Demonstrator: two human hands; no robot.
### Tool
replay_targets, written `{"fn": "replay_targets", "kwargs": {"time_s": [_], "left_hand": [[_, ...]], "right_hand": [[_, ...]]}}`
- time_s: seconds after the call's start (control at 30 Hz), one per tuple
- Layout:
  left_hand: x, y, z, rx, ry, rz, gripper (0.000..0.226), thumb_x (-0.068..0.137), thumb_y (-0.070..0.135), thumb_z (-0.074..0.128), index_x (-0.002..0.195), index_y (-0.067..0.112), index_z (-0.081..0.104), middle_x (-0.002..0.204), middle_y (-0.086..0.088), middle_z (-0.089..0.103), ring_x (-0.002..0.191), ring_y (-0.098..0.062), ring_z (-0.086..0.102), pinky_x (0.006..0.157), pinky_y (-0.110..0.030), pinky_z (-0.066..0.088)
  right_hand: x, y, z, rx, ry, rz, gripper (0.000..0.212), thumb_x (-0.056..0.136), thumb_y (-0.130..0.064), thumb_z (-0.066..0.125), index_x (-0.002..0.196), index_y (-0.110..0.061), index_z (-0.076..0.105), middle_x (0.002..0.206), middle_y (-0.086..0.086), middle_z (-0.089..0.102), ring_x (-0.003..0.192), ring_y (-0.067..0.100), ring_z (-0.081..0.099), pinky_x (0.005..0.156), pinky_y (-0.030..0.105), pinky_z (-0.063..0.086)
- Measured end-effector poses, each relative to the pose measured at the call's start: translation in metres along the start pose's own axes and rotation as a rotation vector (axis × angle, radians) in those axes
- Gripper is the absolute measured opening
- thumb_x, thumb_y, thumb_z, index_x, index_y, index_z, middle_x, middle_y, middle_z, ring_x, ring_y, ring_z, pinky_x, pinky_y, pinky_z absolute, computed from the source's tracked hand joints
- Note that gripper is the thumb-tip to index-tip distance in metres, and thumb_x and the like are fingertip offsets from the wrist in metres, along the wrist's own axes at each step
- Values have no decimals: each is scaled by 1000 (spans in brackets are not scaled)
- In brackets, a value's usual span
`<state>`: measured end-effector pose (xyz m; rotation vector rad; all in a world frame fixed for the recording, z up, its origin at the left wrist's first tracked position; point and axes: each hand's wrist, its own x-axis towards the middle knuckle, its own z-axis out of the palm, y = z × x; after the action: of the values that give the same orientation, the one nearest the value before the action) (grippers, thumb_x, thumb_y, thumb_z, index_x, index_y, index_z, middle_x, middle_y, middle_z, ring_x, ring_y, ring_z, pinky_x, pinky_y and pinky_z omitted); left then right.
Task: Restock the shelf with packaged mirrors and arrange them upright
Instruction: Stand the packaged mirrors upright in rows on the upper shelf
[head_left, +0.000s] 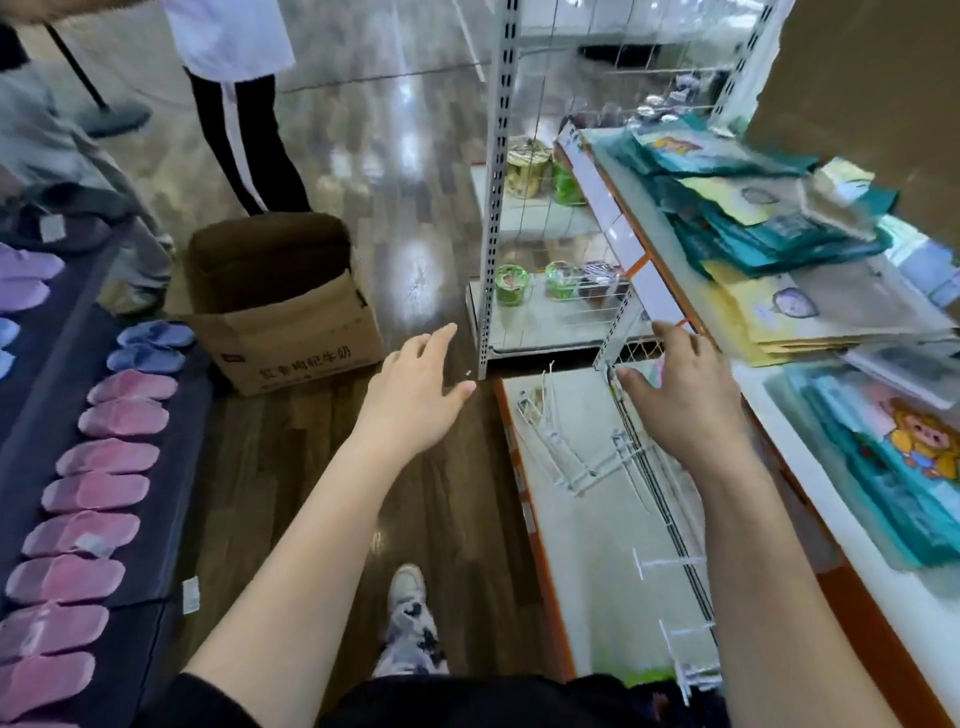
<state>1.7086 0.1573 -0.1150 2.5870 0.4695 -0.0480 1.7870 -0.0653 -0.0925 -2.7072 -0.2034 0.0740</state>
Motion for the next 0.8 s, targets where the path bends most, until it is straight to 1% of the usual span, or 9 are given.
{"fn": "replay_targets", "kwargs": {"time_s": [0.17,0.3,0.37,0.47,0.53,0.63,0.73,0.8], "left_hand": [[76,-16,-19,0,-41,94,67,93,38,51,149,24,17,150,-6,30,136,-30,31,108,-47,34],[148,-16,-47,5,-52,226,67,93,37,52,149,24,17,150,-7,31,135,-31,32,107,-48,34],[179,-18,-58,10,-50,264,67,93,37,52,148,25,17,149,-7,32,134,-32,33,106,-48,35],[203,-26,-59,-4,-91,312,66,93,37,51,148,27,17,148,-6,33,133,-31,34,104,-47,37],[212,-28,-54,-20,-137,339,66,93,38,50,149,27,15,149,-4,32,135,-29,32,105,-45,37],[238,-26,-54,-36,-162,367,67,94,39,50,149,27,14,150,-2,30,136,-28,31,106,-44,35],[269,-16,-51,-61,-160,398,66,93,38,50,149,27,16,149,-2,31,134,-28,33,105,-44,37],[286,-3,-45,-64,-186,432,66,94,37,51,149,26,16,148,-2,31,134,-26,34,104,-43,37]], "right_hand": [[44,-21,14,-30,33,115,58,91,-40,55,141,-17,36,141,13,42,129,37,35,105,45,30],[93,-54,11,-44,137,190,57,91,-39,55,140,-16,37,140,14,43,128,37,37,103,46,32],[113,-70,14,-31,162,206,57,91,-39,55,140,-16,37,139,15,44,127,37,38,102,45,33],[123,-82,28,5,169,240,56,91,-36,56,139,-14,39,137,15,45,125,36,39,101,45,35],[129,-85,30,22,187,268,55,91,-34,56,139,-13,39,136,13,46,126,33,39,101,42,33],[148,-93,24,51,263,264,50,92,-30,56,137,-14,42,134,11,47,125,29,39,99,36,31],[171,-94,17,44,333,248,50,92,-29,56,138,-14,42,135,9,46,127,28,38,102,36,31],[189,-87,12,57,379,255,50,92,-28,57,137,-13,42,134,9,47,126,27,39,102,36,32]]}}
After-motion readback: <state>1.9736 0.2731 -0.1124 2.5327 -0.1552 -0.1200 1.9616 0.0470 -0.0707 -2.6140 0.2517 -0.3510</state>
